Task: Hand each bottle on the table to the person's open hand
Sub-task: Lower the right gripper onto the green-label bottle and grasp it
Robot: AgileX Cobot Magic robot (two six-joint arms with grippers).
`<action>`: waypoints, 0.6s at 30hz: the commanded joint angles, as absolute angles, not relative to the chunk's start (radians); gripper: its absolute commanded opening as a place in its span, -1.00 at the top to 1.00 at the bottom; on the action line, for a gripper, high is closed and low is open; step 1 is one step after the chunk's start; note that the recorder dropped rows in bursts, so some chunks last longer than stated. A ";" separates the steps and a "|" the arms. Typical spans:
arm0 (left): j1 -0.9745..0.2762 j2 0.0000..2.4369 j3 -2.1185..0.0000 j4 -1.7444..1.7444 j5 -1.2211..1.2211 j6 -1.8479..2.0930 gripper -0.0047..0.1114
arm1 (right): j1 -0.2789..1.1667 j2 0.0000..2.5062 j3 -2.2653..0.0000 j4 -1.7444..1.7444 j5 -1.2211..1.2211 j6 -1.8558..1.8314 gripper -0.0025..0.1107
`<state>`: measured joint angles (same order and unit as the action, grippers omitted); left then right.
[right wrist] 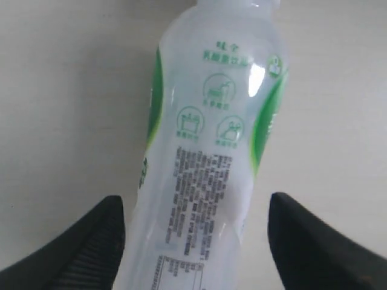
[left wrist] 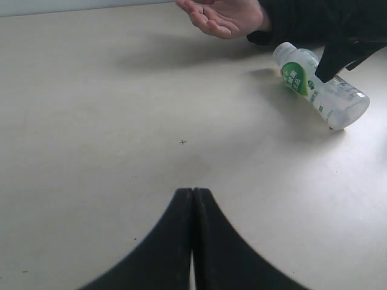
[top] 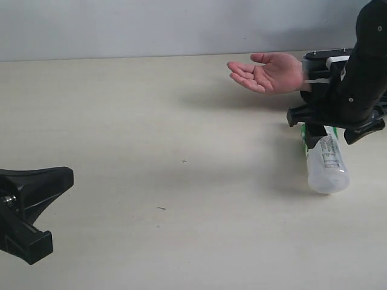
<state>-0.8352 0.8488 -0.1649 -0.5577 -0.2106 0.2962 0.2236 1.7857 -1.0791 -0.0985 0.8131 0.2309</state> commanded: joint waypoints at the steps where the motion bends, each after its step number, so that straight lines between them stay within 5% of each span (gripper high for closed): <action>1: -0.838 0.842 -0.159 -0.556 -0.216 0.291 0.92 | 0.227 1.822 -1.086 -0.106 0.779 0.240 -0.19; 13: -0.838 0.842 -0.159 -0.556 -0.217 0.293 0.92 | 0.227 1.897 -1.084 -0.081 0.757 0.240 -0.13; 18: -0.838 0.842 -0.159 -0.556 -0.217 0.291 0.92 | 0.227 1.897 -1.084 -0.081 0.757 0.236 0.29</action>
<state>-0.8352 0.8488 -0.1649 -0.5577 -0.2106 0.2962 0.2236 1.8961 -1.0807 -0.0846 0.7637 0.2387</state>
